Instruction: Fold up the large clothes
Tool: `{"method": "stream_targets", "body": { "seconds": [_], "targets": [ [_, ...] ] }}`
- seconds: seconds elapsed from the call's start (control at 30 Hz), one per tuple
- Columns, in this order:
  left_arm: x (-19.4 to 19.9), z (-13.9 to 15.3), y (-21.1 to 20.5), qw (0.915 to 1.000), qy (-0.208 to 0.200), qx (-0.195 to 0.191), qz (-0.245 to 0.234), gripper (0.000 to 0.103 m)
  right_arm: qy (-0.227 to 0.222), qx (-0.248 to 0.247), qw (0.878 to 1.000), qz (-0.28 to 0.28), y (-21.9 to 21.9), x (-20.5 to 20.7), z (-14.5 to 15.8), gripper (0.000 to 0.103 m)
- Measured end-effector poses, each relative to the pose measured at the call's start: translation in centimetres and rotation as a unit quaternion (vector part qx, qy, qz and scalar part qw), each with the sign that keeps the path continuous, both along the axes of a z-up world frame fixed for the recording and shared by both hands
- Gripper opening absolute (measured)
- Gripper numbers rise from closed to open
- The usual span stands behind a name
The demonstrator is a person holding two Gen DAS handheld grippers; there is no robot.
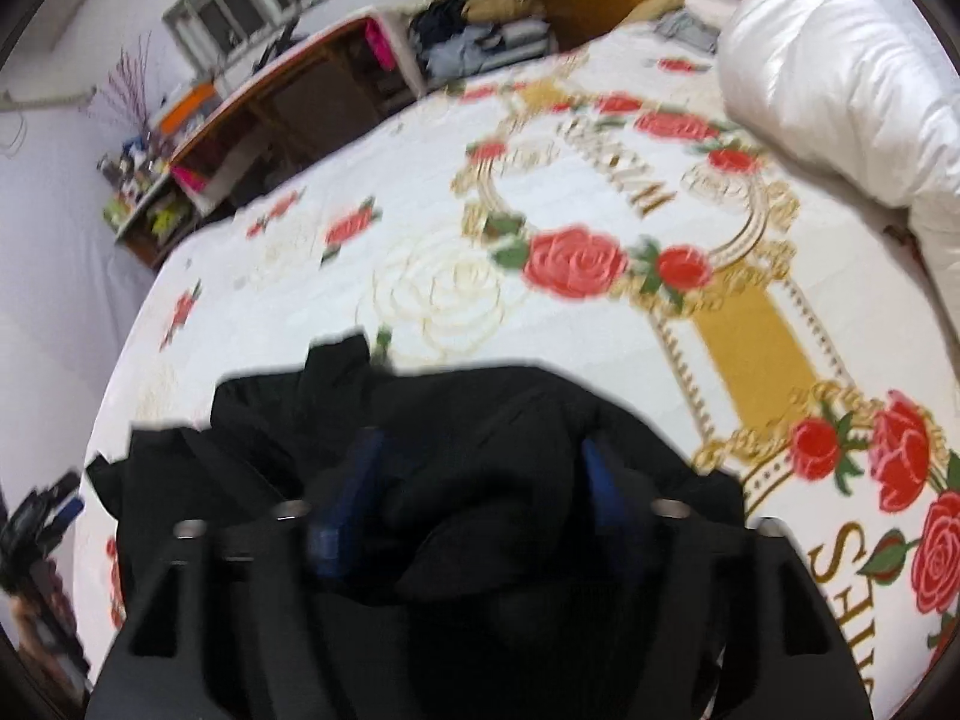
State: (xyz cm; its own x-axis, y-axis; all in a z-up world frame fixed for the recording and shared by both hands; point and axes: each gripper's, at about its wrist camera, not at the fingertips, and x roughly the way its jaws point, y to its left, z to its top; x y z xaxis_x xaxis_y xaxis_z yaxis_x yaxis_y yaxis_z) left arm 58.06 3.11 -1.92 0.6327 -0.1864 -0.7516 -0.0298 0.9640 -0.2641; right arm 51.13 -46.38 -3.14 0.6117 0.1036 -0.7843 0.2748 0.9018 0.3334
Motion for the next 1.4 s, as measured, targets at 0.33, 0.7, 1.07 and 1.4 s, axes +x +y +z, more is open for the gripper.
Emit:
{"method": "stream_targets", "body": {
  "seconds": [0.33,0.7,1.07,1.4],
  "targets": [
    [-3.6,0.5,-5.3,0.9967,-0.001,0.006,-0.081,0.079,-0.093,-0.173,0.98,0.017,4.6,-2.5,5.8,0.071],
    [-6.5,-5.3,-12.0,0.9796,0.061,0.056,-0.183,0.079,0.004,-0.169,0.945,0.278,16.3,-2.8,-1.5,0.071],
    [-3.1,-7.8,-6.0,0.9858,0.094,0.118,-0.073,0.079,0.113,-0.199,0.961,0.156,12.0,5.1,-5.4,0.071],
    [-3.2,-8.4,-4.5,0.9846,0.112,0.125,-0.048,0.079,0.142,-0.243,0.951,0.129,11.2,5.2,-6.2,0.072]
  ]
}}
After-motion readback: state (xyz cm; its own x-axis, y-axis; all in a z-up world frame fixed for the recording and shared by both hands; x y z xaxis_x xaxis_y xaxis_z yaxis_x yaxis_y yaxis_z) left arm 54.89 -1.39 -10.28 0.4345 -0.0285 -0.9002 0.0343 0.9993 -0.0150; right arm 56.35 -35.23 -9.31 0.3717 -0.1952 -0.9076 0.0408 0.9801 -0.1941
